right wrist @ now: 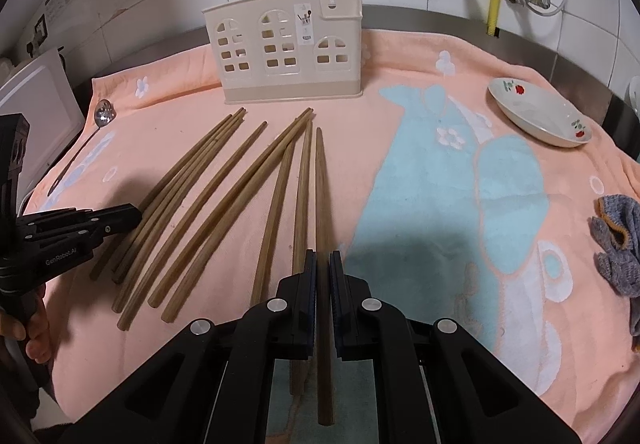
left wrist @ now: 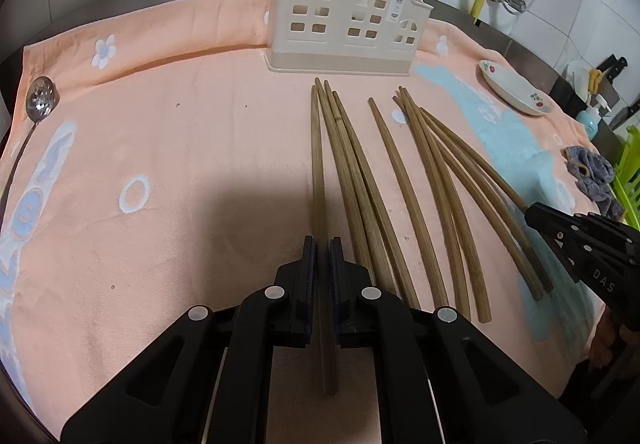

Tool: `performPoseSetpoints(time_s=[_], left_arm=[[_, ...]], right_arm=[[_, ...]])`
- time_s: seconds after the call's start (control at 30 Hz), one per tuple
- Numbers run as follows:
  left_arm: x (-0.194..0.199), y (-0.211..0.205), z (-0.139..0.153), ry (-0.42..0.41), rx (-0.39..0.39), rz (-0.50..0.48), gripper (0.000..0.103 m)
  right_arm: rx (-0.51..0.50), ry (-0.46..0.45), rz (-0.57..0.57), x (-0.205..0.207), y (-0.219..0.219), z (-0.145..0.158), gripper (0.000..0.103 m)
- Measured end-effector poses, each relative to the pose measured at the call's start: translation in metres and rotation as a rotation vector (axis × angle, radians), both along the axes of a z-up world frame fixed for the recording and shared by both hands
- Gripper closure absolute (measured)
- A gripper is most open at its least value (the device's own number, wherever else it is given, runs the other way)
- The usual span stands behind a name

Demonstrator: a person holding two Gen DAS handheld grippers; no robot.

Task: Organize utensils
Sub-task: 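Lift the held chopsticks off the towel with both grippers, then carry both chopsticks upright over the white holder and lower them in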

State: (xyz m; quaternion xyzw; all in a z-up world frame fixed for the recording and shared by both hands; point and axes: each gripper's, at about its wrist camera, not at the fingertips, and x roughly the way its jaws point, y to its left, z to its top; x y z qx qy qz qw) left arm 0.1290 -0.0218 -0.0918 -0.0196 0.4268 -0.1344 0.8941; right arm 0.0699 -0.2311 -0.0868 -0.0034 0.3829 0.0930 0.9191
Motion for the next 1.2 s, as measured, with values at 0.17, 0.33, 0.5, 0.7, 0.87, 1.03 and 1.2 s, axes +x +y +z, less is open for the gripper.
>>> performPoseSetpoints(time_s=[0.17, 0.33, 0.5, 0.7, 0.87, 1.03, 1.2], left_arm=[[-0.001, -0.006, 0.000, -0.009, 0.043, 0.000, 0.096], [0.001, -0.011, 0.001, -0.006, 0.075, -0.013, 0.095], [0.004, -0.010, 0.002, 0.014, 0.071, -0.023, 0.096], [0.002, -0.005, 0.005, 0.013, 0.037, -0.009, 0.097], [-0.003, 0.000, 0.017, -0.017, 0.014, -0.018, 0.097], [-0.009, 0.005, 0.036, -0.069, -0.013, -0.024, 0.097], [-0.014, 0.009, 0.058, -0.127, -0.029, -0.029, 0.097]], right_arm=[[0.008, 0.010, 0.003, 0.000, -0.001, -0.006, 0.096], [0.021, 0.021, 0.000, 0.000, -0.003, -0.011, 0.096], [0.023, 0.017, 0.001, -0.001, -0.003, -0.012, 0.095], [0.022, 0.006, -0.005, -0.004, -0.004, -0.010, 0.096], [0.015, -0.052, -0.002, -0.013, -0.005, 0.009, 0.096], [0.004, -0.121, 0.007, -0.017, -0.005, 0.033, 0.096], [0.002, -0.177, 0.018, -0.014, -0.004, 0.055, 0.096]])
